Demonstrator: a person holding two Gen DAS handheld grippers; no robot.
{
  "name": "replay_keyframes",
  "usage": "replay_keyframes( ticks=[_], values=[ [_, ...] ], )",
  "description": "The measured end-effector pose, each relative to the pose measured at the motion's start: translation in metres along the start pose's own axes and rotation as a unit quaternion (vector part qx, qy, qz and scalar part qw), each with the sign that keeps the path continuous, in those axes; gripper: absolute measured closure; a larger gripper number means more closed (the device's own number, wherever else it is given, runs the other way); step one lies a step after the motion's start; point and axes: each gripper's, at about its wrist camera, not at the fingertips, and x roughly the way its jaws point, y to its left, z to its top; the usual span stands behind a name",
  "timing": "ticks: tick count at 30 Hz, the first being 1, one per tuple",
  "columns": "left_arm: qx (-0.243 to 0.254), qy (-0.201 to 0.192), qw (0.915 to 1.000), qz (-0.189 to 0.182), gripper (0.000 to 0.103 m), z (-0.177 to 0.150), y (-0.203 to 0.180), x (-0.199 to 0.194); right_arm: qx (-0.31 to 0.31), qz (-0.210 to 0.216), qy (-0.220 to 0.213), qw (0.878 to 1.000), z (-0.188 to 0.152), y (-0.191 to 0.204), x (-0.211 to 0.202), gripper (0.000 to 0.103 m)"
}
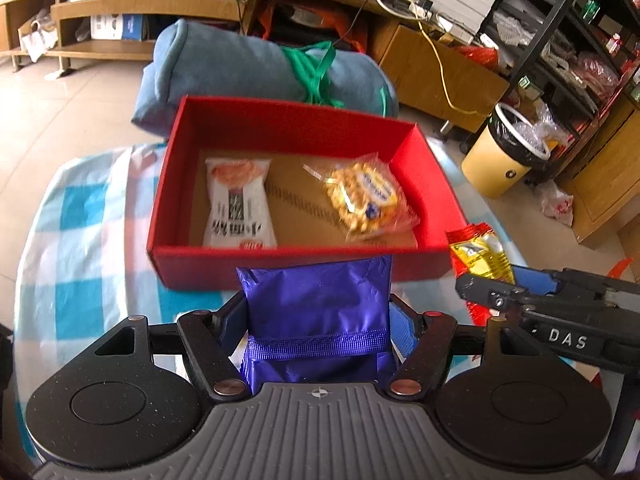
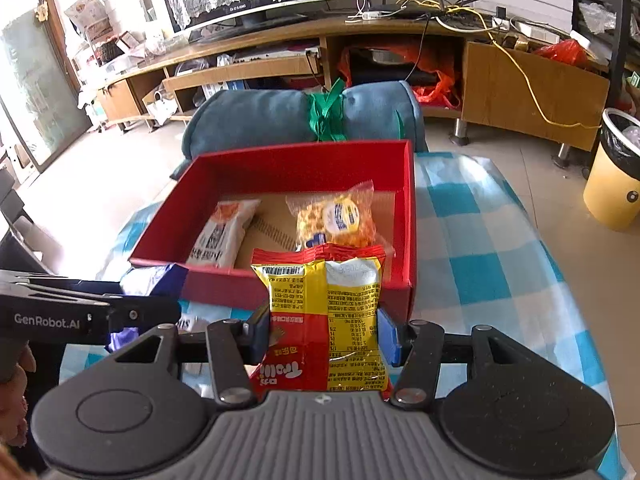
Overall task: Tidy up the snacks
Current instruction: 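Lower blue pouch into red box with left tool while right tool lowers chip bag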
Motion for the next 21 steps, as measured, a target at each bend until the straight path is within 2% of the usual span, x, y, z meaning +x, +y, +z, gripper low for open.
replay_keyframes(
  ticks=[8, 21],
  values=[
    [-0.006, -0.013, 0.9999, 0.003, 0.027, 0.022, -0.001, 0.007, 0.006, 0.002, -0.009, 1.0, 0.015, -0.001, 0.008, 0.055],
    [-0.005, -0.024, 0.9994, 0.025, 0.027, 0.041, 0.003, 0.016, 0.014, -0.003, -0.017, 1.0, 0.033, -0.007, 0.02, 0.055]
  ],
)
